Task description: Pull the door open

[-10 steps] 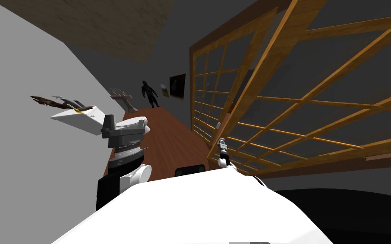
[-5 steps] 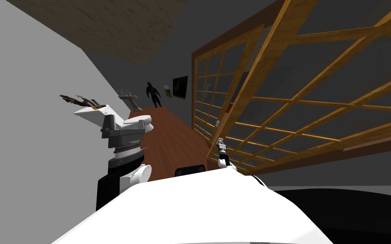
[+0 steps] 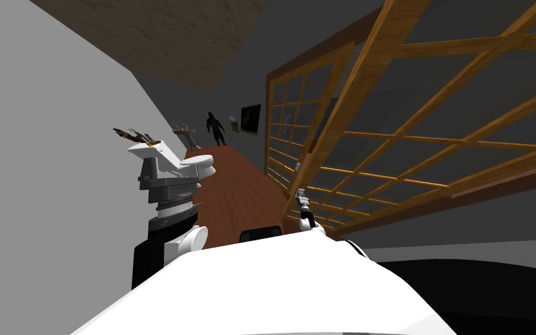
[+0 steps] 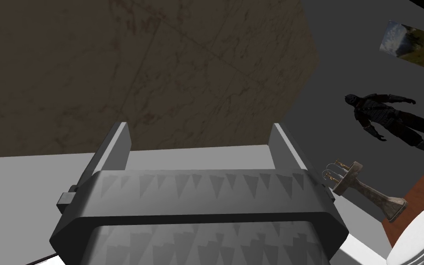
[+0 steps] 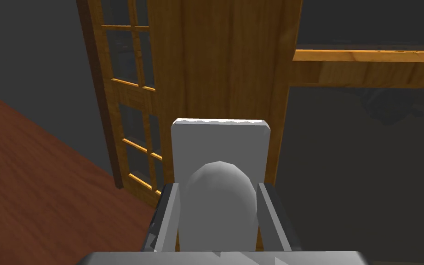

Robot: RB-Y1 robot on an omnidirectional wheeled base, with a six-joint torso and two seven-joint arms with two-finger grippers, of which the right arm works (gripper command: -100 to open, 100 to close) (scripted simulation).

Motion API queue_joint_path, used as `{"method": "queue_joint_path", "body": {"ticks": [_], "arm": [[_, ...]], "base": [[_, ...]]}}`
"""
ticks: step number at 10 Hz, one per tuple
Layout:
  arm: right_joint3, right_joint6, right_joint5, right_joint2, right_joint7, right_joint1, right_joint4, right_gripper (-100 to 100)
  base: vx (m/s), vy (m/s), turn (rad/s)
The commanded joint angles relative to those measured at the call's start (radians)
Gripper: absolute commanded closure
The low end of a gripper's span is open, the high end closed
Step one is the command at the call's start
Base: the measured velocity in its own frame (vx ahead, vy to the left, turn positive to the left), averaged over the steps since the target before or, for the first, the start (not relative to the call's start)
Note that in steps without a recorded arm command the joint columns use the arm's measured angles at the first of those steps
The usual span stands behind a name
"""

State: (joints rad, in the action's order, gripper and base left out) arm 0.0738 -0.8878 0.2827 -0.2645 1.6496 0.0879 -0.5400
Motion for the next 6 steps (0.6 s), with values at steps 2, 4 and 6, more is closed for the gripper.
{"method": "queue_joint_path", "body": {"ticks": [2, 4, 6], "arm": [[-0.03, -0.006, -0.02, -0.01, 0.031, -0.009, -0.007, 100], [-0.033, 0.001, -0.022, -0.01, 0.031, -0.013, -0.014, 100], [-0.057, -0.01, -0.039, -0.021, 0.058, -0.024, -0.016, 100]], "base": [[-0.231, -0.009, 0.055], [-0.174, -0.025, 0.049], [-0.186, -0.02, 0.072]]}}
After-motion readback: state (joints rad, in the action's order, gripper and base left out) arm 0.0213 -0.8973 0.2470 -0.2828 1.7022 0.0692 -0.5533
